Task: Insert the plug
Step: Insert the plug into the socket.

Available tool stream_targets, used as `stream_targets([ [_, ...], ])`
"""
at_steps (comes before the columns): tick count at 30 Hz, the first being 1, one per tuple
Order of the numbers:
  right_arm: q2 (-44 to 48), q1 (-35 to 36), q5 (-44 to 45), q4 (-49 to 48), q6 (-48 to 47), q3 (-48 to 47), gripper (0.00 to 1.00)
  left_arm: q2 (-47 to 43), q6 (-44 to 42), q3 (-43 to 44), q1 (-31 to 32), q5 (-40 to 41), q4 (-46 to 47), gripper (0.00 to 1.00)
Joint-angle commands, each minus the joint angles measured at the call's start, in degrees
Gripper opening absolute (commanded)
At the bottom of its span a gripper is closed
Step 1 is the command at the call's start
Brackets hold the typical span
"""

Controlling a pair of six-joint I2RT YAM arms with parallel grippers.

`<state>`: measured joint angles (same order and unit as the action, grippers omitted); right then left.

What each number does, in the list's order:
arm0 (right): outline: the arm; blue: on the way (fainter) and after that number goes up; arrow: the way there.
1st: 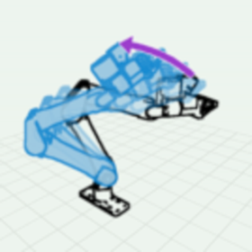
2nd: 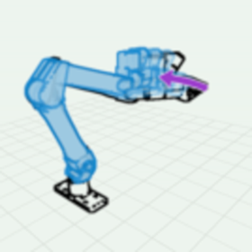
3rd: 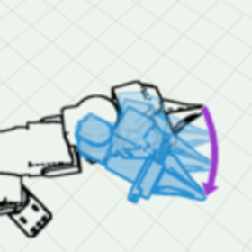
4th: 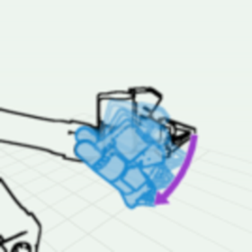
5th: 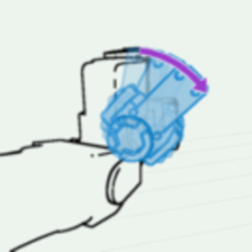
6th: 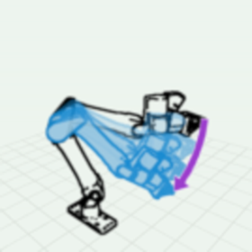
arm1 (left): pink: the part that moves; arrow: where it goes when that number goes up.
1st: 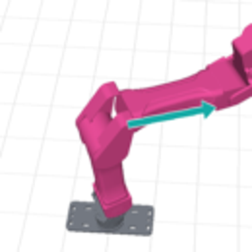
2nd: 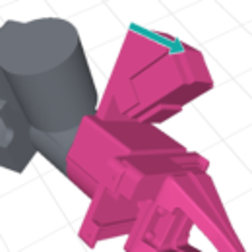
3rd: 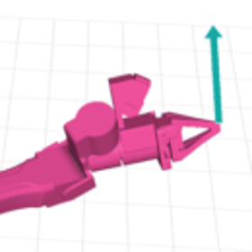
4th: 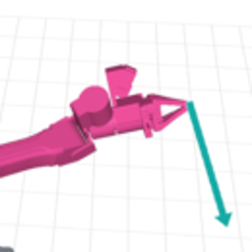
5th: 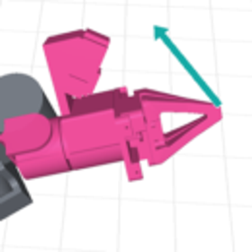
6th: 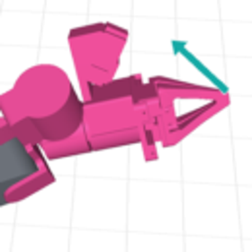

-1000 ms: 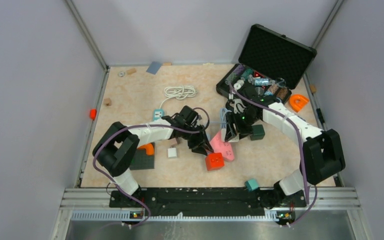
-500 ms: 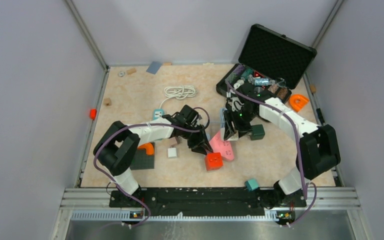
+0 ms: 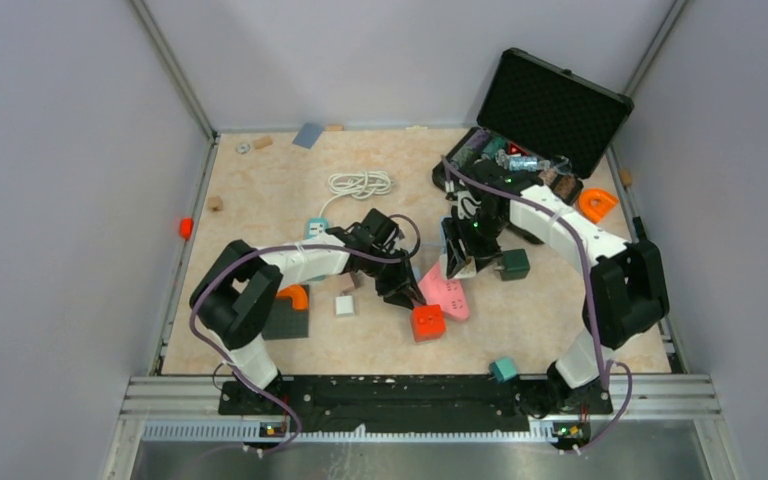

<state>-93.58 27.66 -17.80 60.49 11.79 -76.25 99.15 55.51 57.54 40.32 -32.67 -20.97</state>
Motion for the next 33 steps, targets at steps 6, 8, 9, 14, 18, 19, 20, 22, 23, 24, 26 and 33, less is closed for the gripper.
stream_targets([
  [6,-4.9,2.4,14.3,2.3,-3.3,-7.1,0.00,6.1,-5.2,0.7,0.0,15.0,-5.6,0.26],
  [8,-5.5,3.5,15.7,3.2,-3.5,-7.7,0.00,6.3,-5.4,1.0,0.0,15.2,-6.0,0.26],
  [9,-5.7,4.1,16.4,3.3,-3.5,-7.8,0.00,6.5,-5.5,1.2,0.0,15.3,-6.1,0.26],
  [14,-7.8,6.3,20.1,4.3,-3.8,-9.2,0.00,6.9,-5.7,1.5,0.0,15.6,-6.5,0.25],
  [18,-9.8,7.4,21.7,4.8,-3.8,-10.6,0.00,7.1,-6.0,1.8,0.0,16.0,-6.8,0.24],
  [19,-10.2,7.4,21.9,4.8,-3.8,-10.9,0.00,7.2,-6.1,2.0,0.0,16.0,-7.0,0.24],
  [20,-10.7,7.5,22.2,4.7,-3.7,-11.3,0.00,7.3,-6.2,2.1,0.1,16.1,-7.1,0.24],
  [22,-11.3,7.4,22.1,4.1,-3.6,-11.7,0.00,7.5,-6.3,2.3,0.0,16.3,-7.3,0.24],
  [23,-11.9,7.4,21.8,3.8,-3.5,-12.2,0.00,7.5,-6.3,2.4,0.0,16.2,-7.4,0.23],
  [24,-12.4,7.4,21.3,3.5,-3.5,-12.4,0.00,7.7,-6.4,2.4,0.0,16.3,-7.5,0.23],
  [26,-13.6,7.4,19.7,2.9,-3.4,-12.5,0.00,7.8,-6.4,2.3,0.0,16.3,-7.5,0.23],
  [33,-15.5,5.9,12.8,0.1,-4.4,-10.4,0.00,8.5,-6.5,2.0,0.0,16.4,-7.5,0.21],
])
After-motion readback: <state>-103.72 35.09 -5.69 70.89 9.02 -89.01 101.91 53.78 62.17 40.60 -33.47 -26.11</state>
